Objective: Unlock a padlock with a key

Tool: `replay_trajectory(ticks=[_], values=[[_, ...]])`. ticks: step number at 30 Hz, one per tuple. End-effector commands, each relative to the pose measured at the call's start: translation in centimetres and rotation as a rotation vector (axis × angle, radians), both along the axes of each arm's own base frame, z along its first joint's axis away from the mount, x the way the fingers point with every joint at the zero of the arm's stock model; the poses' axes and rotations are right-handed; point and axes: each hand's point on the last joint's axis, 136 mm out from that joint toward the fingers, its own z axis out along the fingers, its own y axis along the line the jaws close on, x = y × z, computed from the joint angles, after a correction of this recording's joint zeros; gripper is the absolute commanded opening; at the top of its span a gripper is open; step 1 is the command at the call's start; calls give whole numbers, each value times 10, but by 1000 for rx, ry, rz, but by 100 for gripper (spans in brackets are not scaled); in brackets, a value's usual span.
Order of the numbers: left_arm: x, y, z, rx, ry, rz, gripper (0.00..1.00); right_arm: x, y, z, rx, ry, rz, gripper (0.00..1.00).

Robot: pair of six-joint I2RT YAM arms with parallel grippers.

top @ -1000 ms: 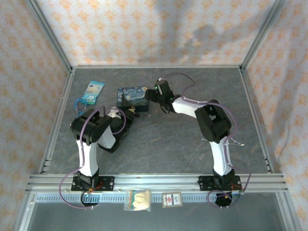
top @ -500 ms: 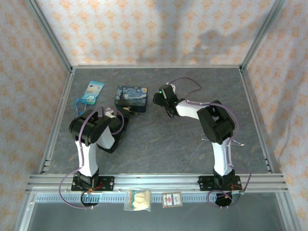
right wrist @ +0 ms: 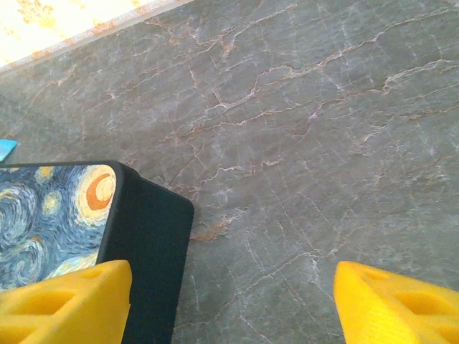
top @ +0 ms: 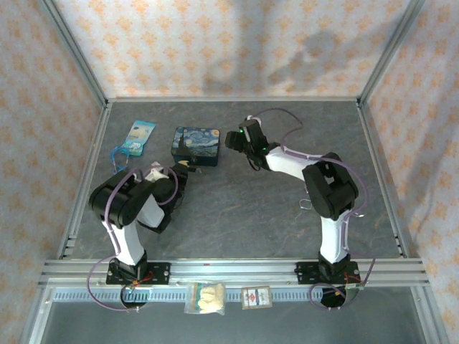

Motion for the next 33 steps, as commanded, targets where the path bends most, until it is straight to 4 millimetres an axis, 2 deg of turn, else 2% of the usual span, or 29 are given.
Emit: replay_trajectory(ticks=[1,4,8,9,13,17,21,23,28,33], values=[[-4,-12,10,57,5,-107,0,-5,-15,19,-85,-46,-14,74],[-8,-27,9,127,50,-217,0,-9,-31,20,-158,-58,-38,76],[-16,-42,11,202,97,-336,0,-16,-51,23,-246,-73,-75,88],[-18,-46,11,223,114,-364,0,-18,-57,25,-265,-80,-87,94],[-31,-58,8,366,187,-447,0,-26,-74,26,-322,-92,-120,100],[-46,-60,4,497,239,-473,0,-30,-81,23,-353,-91,-130,100],[-54,-65,-5,501,264,-513,0,-30,-87,25,-355,-108,-160,100],[-56,-76,-10,511,270,-554,0,-29,-89,29,-357,-120,-175,100],[-53,-103,-26,528,292,-637,0,-29,-96,36,-379,-150,-202,100],[-45,-110,-40,513,304,-642,0,-32,-107,35,-394,-168,-231,100]])
